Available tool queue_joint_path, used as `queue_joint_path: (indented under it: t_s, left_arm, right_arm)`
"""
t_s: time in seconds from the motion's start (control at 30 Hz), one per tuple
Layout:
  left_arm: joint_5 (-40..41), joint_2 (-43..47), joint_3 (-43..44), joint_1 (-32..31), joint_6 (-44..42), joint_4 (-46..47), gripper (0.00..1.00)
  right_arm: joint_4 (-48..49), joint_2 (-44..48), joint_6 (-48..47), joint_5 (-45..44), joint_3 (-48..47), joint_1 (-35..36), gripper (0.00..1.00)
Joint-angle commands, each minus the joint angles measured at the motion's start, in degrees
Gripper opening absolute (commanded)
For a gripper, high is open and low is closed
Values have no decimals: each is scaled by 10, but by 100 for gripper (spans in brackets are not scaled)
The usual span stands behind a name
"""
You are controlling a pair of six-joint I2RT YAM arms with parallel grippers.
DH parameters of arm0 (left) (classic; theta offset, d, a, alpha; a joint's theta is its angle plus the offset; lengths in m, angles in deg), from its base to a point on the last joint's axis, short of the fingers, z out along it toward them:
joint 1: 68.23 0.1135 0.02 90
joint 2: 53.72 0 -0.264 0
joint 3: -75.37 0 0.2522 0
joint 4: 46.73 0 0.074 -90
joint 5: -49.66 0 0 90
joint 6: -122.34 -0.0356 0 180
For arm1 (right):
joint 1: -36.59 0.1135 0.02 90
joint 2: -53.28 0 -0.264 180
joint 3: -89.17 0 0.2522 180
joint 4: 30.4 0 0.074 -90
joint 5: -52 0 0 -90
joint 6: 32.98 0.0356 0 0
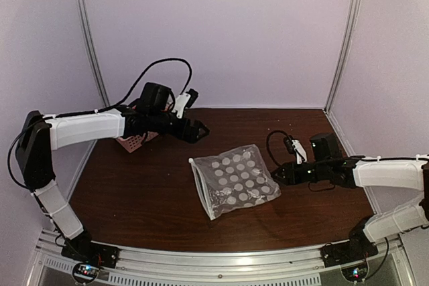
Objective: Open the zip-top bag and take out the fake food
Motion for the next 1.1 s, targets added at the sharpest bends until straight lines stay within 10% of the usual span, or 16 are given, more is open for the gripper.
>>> queue_joint_path:
  t_s: [0.0, 0.53, 0.9, 1.07]
  left_arm:
    - [-25, -8, -21, -51, -39, 36, 98]
    - [-39, -46, -98, -140, -19, 113, 98]
    - [4, -91, -132, -151, -3, 74, 98]
    - [11, -68, -179, -151, 1, 66, 98]
  right_arm:
    - [-57, 30, -7, -26, 30, -4, 38]
    - [17, -26, 32, -1, 88, -5, 27]
    - [44, -53, 35, 15, 116, -3, 0]
    - [48, -30, 47, 36, 123, -2, 12]
